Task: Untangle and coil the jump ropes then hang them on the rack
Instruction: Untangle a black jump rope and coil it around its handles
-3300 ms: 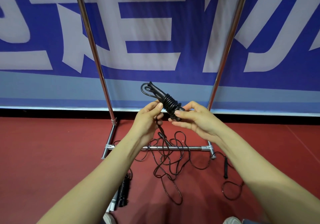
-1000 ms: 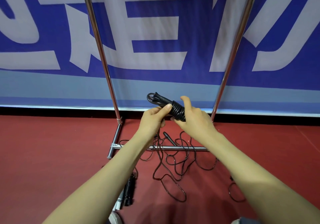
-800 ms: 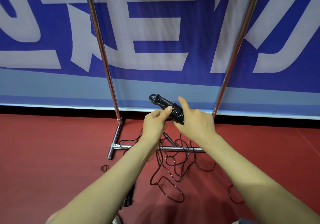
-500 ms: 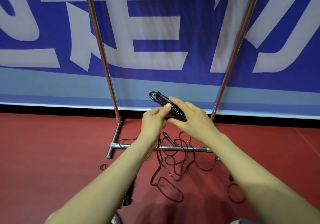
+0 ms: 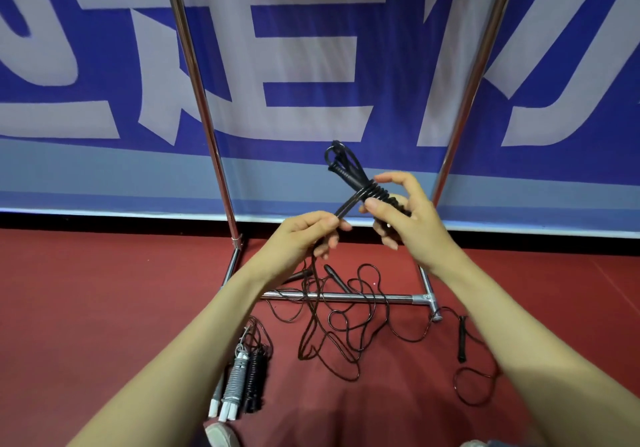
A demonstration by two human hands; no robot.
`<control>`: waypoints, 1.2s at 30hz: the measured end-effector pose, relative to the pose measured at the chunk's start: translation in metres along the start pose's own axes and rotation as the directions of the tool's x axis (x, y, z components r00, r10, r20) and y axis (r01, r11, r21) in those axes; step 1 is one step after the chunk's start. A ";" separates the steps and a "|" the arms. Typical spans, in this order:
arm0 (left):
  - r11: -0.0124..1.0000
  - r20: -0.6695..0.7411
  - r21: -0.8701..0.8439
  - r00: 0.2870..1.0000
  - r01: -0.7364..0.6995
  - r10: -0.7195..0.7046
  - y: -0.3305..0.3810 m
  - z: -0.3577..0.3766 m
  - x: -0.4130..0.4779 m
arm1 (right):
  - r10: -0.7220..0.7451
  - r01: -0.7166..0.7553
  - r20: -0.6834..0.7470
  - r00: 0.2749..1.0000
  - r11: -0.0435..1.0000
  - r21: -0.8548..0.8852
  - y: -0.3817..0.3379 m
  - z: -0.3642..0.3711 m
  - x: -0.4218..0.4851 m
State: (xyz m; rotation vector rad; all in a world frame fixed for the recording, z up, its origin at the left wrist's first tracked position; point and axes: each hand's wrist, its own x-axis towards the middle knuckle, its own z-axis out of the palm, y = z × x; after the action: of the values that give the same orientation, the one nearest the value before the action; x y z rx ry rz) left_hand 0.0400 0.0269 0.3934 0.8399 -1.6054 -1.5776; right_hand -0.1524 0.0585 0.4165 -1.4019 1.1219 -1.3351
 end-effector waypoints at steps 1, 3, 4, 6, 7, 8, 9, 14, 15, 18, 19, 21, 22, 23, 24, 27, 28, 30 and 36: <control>1.000 -0.001 0.020 1.000 0.003 -0.003 -0.001 -0.001 -0.001 | 0.006 -0.007 0.034 0.999 1.000 0.021 -0.001 0.001 -0.001; 0.995 0.004 0.097 1.000 0.023 -0.023 -0.001 -0.003 -0.003 | 0.016 -0.028 0.103 0.995 0.994 0.108 -0.004 0.000 -0.004; 0.988 0.001 0.152 0.999 0.035 -0.036 -0.001 -0.006 -0.003 | 0.030 -0.055 0.153 0.988 0.985 0.161 -0.006 -0.002 -0.005; 0.960 -0.004 0.277 0.999 0.037 -0.037 -0.001 -0.013 -0.005 | 0.087 -0.144 0.329 0.940 0.978 0.151 -0.012 -0.007 -0.010; 0.939 0.008 0.343 1.000 0.024 -0.028 -0.001 -0.017 -0.006 | 0.139 -0.187 0.424 0.895 0.980 0.073 -0.013 -0.010 -0.013; 0.916 0.028 0.402 0.999 0.008 -0.022 0.001 -0.021 -0.007 | 0.200 -0.217 0.497 0.844 0.976 -0.024 -0.014 -0.012 -0.016; 0.899 0.044 0.438 0.999 0.004 -0.026 0.003 -0.025 -0.007 | 0.259 -0.234 0.535 0.804 0.965 -0.115 -0.014 -0.013 -0.018; 0.825 0.068 0.564 0.993 0.041 -0.096 0.020 -0.016 -0.007 | 0.423 -0.096 0.529 0.735 0.838 -0.537 -0.010 -0.009 -0.020; 0.791 0.069 0.610 0.993 0.032 -0.094 0.019 -0.012 -0.008 | 0.440 -0.022 0.504 0.743 0.768 -0.639 -0.005 -0.007 -0.021; 0.780 -0.031 0.625 0.999 0.025 -0.008 0.013 0.005 -0.008 | 0.376 0.065 0.344 0.860 0.588 -0.806 0.009 -0.008 -0.021; 0.809 -0.092 0.587 0.995 0.036 0.023 0.011 0.010 -0.007 | 0.313 0.056 0.275 0.909 0.564 -0.824 0.011 -0.010 -0.019; 0.879 -0.194 0.475 0.979 0.041 0.059 0.011 0.017 -0.005 | 0.173 0.024 0.145 0.974 0.559 -0.829 0.012 -0.014 -0.014; 0.911 -0.218 0.410 0.975 0.045 0.050 0.011 0.020 -0.004 | 0.114 0.017 0.096 0.989 0.555 -0.832 0.011 -0.015 -0.013; 0.942 -0.215 0.333 0.976 0.050 0.024 0.011 0.022 -0.004 | 0.065 0.023 0.070 0.995 0.545 -0.838 0.011 -0.015 -0.013; 0.969 -0.200 0.239 0.980 0.060 -0.011 0.011 0.025 -0.003 | 0.027 0.031 0.054 0.998 0.532 -0.846 0.012 -0.014 -0.013; 0.992 -0.184 0.022 0.976 0.122 -0.116 0.008 0.029 -0.001 | -0.070 0.043 0.002 0.998 0.584 -0.810 0.015 -0.012 -0.014; 0.990 -0.174 -0.003 0.975 0.140 -0.138 0.008 0.029 -0.001 | -0.091 0.044 -0.016 0.996 0.613 -0.789 0.016 -0.012 -0.014; 0.988 -0.144 -0.035 0.978 0.151 -0.154 0.006 0.029 0.000 | -0.122 0.053 -0.033 0.992 0.641 -0.765 0.016 -0.013 -0.013; 0.993 -0.088 0.060 0.992 0.100 -0.095 0.008 0.031 -0.003 | -0.144 0.047 -0.069 0.987 0.677 -0.735 0.016 -0.015 -0.011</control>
State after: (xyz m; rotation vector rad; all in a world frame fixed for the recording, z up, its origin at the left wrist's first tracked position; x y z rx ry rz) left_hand 0.0156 0.0462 0.4018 1.0207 -1.5825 -1.5426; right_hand -0.1682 0.0660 0.3996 -1.9887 1.8215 -1.0746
